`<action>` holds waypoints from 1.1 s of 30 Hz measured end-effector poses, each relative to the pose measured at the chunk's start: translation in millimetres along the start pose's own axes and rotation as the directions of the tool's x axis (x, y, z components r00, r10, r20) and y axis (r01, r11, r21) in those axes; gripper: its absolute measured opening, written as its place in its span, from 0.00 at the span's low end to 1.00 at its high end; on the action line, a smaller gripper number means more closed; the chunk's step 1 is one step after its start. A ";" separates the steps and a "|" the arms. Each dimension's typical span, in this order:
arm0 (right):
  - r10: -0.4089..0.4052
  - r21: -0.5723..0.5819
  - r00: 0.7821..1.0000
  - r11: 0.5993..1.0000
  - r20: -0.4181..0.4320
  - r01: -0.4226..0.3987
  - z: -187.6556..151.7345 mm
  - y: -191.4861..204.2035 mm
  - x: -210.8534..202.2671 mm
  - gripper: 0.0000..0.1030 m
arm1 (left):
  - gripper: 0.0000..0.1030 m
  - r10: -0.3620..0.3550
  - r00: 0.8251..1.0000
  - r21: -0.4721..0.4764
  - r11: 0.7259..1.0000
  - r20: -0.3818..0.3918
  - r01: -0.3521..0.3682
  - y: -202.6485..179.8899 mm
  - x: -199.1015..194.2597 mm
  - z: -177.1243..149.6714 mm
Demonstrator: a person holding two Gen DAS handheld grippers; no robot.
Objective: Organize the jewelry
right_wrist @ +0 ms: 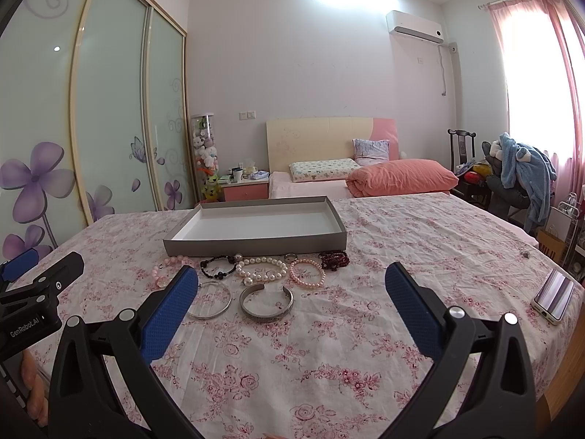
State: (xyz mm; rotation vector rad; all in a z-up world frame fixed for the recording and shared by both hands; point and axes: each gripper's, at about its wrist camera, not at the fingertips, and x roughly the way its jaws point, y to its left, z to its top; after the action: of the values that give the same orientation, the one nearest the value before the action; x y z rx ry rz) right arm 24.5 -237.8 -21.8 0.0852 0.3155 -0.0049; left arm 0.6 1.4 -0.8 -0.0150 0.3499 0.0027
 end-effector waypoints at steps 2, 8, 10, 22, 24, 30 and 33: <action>0.000 0.000 1.000 1.000 -0.001 0.000 0.1 0.1 0.2 0.98 | 0.96 0.000 1.000 0.000 1.000 -0.001 0.000 0.2 0.2 -0.1; 0.000 0.001 1.000 1.000 -0.001 0.000 0.3 0.1 0.3 0.98 | 0.96 0.000 1.000 0.000 1.000 -0.001 0.000 0.0 0.1 -0.1; 0.000 0.002 1.000 1.000 -0.001 0.000 0.4 0.0 0.4 0.98 | 0.96 0.000 1.000 0.000 1.000 -0.001 0.000 0.0 0.1 -0.1; 0.000 0.004 1.000 1.000 -0.002 0.000 0.0 -0.2 1.4 0.98 | 0.96 0.001 1.000 0.002 1.000 -0.002 -0.001 -0.1 2.5 -2.0; 0.000 0.004 1.000 1.000 -0.003 0.000 -0.3 -0.4 1.6 0.98 | 0.96 0.000 1.000 0.002 1.000 -0.002 0.000 0.1 2.7 -2.1; 0.001 0.005 1.000 1.000 -0.004 -0.001 -1.0 -0.9 1.9 0.98 | 0.96 0.001 1.000 0.002 1.000 -0.003 -0.001 0.0 2.7 -2.0; 0.000 0.005 1.000 1.000 -0.003 0.000 -1.4 -1.1 1.8 0.98 | 0.96 0.001 1.000 0.002 1.000 -0.003 -0.001 0.0 2.8 -2.1</action>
State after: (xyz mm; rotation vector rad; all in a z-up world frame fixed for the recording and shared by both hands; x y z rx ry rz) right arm 25.8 -238.8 -23.8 0.0899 0.3189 -0.0053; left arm 2.5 1.4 -3.8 -0.0123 0.3530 0.0035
